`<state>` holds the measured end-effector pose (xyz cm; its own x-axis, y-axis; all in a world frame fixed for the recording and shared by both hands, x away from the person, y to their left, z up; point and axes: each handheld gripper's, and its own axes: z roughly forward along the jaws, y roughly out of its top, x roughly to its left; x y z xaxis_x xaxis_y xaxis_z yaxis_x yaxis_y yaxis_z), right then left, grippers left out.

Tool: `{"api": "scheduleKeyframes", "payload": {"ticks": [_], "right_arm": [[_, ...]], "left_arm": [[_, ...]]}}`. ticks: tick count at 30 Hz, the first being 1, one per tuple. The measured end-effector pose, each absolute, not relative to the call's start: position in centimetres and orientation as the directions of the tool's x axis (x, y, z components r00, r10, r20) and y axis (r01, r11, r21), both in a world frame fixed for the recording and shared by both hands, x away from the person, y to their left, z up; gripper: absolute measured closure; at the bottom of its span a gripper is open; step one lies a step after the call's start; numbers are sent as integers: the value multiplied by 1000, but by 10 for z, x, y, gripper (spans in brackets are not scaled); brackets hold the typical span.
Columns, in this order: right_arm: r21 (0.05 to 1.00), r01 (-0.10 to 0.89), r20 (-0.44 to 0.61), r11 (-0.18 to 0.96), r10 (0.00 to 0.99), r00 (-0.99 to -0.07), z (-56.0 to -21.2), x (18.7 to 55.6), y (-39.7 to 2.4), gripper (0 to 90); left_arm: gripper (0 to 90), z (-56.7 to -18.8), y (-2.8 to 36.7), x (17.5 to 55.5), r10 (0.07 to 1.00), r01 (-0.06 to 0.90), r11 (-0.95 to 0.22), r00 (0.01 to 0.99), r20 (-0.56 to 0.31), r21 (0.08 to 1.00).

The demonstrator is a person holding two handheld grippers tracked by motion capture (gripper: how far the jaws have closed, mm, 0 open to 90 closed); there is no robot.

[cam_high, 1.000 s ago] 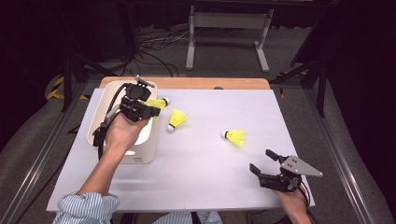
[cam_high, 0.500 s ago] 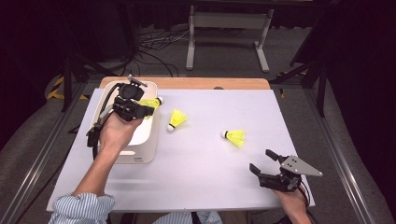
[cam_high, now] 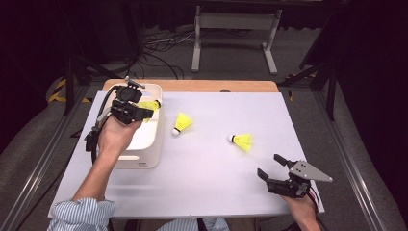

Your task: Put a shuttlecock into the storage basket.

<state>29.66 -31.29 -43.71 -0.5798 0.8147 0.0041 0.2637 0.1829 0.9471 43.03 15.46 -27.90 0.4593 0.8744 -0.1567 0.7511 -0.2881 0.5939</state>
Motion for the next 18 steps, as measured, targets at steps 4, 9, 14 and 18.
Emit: {"api": "scheduleKeyframes", "payload": {"ticks": [4, 9, 14, 18], "right_arm": [[947, 264, 4, 183, 815, -580, -437, 297, -313, 169], [947, 264, 4, 182, 815, -580, -437, 296, -313, 168], [948, 262, 6, 180, 815, -580, -437, 297, -313, 167], [949, 260, 5, 179, 815, -580, -437, 296, -313, 167]], "left_arm": [[890, -281, 158, 433, 879, 755, -278, 450, -160, 594], [890, -284, 162, 435, 885, 761, -265, 436, -164, 592], [890, -287, 166, 438, 890, 769, -252, 422, -170, 588], [890, -289, 168, 442, 895, 777, -239, 409, -178, 583]]}}
